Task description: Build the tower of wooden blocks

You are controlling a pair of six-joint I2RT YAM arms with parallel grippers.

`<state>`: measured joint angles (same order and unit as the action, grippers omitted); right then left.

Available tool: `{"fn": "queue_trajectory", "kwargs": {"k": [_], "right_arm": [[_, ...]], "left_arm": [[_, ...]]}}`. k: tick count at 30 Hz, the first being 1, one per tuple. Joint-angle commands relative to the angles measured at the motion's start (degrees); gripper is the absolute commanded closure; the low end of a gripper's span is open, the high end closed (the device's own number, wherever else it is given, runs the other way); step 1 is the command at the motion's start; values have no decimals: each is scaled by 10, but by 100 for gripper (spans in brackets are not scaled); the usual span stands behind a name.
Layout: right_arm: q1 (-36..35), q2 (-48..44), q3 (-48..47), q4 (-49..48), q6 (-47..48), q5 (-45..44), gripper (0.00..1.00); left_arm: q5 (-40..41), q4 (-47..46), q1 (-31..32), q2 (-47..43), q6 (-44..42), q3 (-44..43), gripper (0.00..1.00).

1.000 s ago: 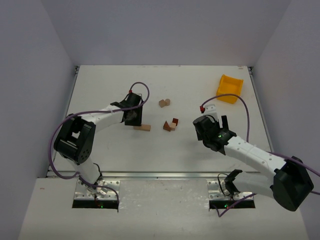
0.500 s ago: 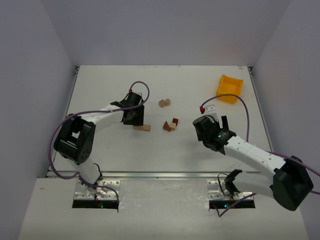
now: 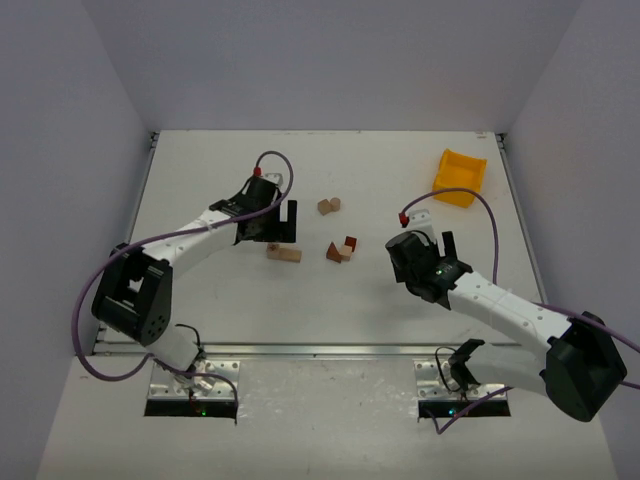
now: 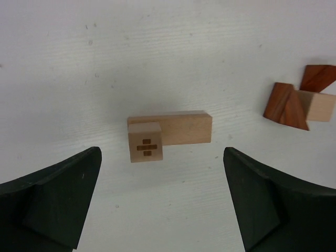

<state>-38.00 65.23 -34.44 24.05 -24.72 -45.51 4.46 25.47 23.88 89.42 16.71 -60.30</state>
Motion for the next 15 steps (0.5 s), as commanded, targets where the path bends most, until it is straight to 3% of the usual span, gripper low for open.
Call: {"fn": "queue_trajectory", "kwargs": {"k": [1,5,9,10,11,12,13,15], "right_arm": [[-1,1,-23,-28,9,16,1],[-1,3,-28,-43,25,57,1],[-1,2,-34,-47,30,83,1],[-1,0,-33,-48,28,83,1],[-1,-2,-31,-48,28,83,1],[-1,-2,-29,-49,27,81,1],[-1,-3,-28,-48,27,80,1],[-1,-3,-28,-47,24,79,1]], "left_arm": [[-21,-25,-7,-54,-6,-51,0],[-1,-12,-7,-81,16,-51,0],[51,59,-7,-104,90,-41,1],[78,69,-7,-117,121,-26,17],[90,83,-7,-123,143,-14,45],[95,91,-7,-134,154,-2,62],[94,93,-7,-141,161,11,68],[94,92,-7,-166,182,48,100]]}}
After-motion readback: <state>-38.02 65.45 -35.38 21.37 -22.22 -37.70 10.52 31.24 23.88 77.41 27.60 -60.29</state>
